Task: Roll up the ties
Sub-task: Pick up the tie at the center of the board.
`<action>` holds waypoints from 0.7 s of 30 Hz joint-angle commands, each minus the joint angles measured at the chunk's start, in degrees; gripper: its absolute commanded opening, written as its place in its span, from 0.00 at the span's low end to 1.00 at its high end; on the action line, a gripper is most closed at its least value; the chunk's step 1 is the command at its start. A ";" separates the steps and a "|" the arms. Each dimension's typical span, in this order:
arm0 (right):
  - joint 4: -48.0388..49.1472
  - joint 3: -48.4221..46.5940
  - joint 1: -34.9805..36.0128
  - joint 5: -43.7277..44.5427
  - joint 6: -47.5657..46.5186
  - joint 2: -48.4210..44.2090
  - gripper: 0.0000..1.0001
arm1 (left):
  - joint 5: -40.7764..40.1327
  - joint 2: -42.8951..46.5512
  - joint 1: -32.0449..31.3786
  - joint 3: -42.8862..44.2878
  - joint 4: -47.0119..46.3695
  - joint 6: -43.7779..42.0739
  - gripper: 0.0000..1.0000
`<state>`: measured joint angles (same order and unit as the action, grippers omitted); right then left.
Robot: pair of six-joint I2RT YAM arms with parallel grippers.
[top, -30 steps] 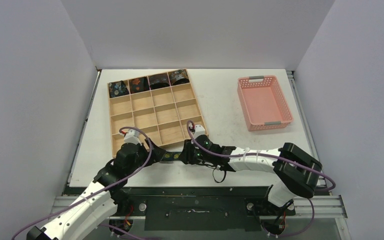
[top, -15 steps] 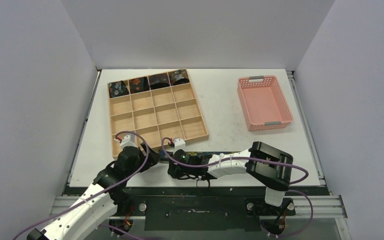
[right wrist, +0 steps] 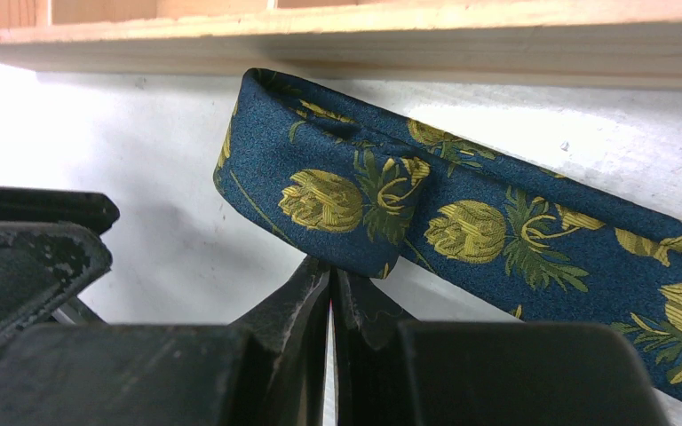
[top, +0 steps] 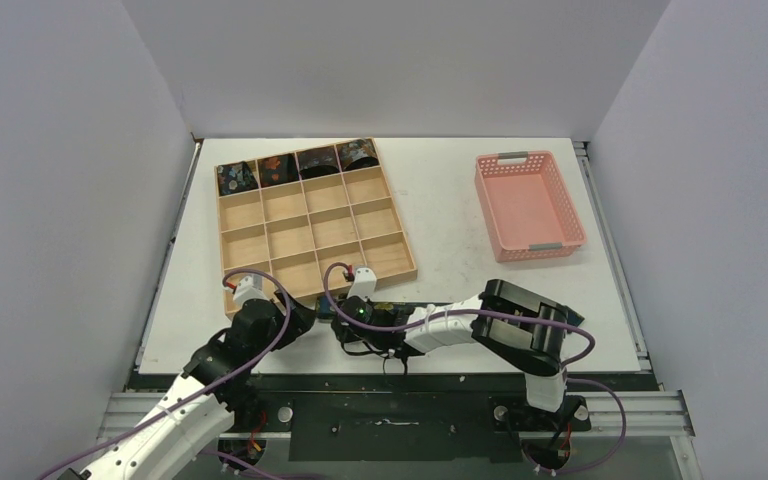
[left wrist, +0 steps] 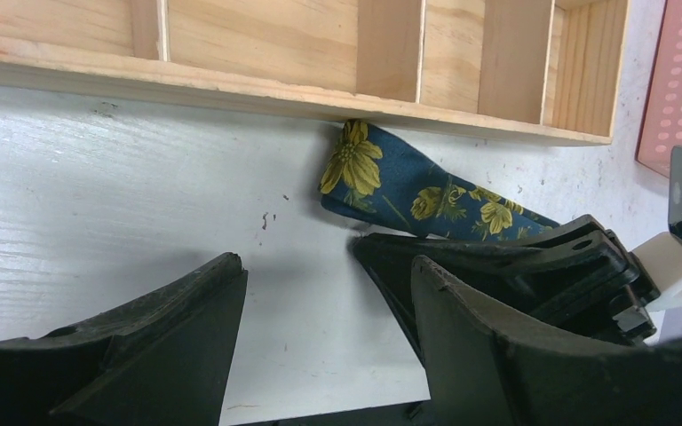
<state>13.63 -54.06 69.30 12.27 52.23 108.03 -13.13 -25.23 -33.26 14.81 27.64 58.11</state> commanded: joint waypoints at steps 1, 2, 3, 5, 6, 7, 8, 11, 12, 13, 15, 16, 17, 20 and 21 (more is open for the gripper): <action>2.82 -0.89 -0.60 5.09 2.91 1.04 0.05 | -0.60 -0.90 0.34 0.17 -1.34 0.30 0.66; 3.07 -0.87 -0.79 5.36 3.16 1.21 0.05 | -0.52 -0.99 0.30 -0.02 -1.45 0.27 0.66; 3.29 -1.01 -0.92 5.34 3.27 1.41 0.05 | -0.46 -1.04 0.32 -0.19 -1.65 0.33 0.66; 3.33 -1.48 -1.25 5.24 3.19 1.89 0.05 | -0.34 -1.05 0.34 -0.37 -1.79 0.34 0.66; 3.18 -1.70 -1.27 5.10 3.07 2.17 0.05 | -0.39 -0.99 0.31 -0.38 -1.74 0.27 0.66; 3.13 -1.79 -1.27 4.94 3.06 2.38 0.05 | -0.41 -0.94 0.36 -0.44 -1.76 0.21 0.66; 3.22 -1.83 -1.27 4.39 2.79 2.63 0.05 | -0.45 -0.96 0.38 -0.48 -1.79 0.17 0.66; 2.38 -1.63 -1.11 1.40 0.32 1.58 0.05 | -0.50 -0.74 0.30 -0.25 -1.93 -0.18 0.66; 1.40 -1.19 -0.89 0.71 -0.42 0.61 0.06 | -0.50 -0.70 0.35 -0.11 -2.01 -0.46 0.66; 1.20 -0.32 -0.82 -0.81 -1.25 -0.79 0.07 | -0.50 -0.62 0.38 -0.13 -2.29 -0.67 0.66; 0.65 1.85 -0.64 -2.42 -2.55 -4.33 0.12 | -0.29 -0.56 0.31 -0.22 -3.32 -0.84 0.67; 0.18 2.98 -0.63 -3.41 -3.39 -6.26 0.16 | -0.13 -0.64 0.35 -0.24 -4.02 -0.96 0.67; -0.84 3.64 -0.61 -4.01 -3.92 -7.98 0.19 | -0.02 -0.80 0.38 -0.30 -5.05 -0.95 0.67; -2.68 5.68 -2.00 -6.31 -5.78 -13.75 0.28 | 0.73 -1.56 0.38 -0.29 -7.78 -1.19 0.68; -2.60 6.30 -3.23 -7.57 -5.82 -15.28 0.31 | 0.93 -1.94 0.46 -0.36 -8.42 -1.24 0.68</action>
<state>11.66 -49.17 68.16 8.88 49.71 101.14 -13.04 -26.35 -33.26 14.39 25.36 57.82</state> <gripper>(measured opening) 0.267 0.676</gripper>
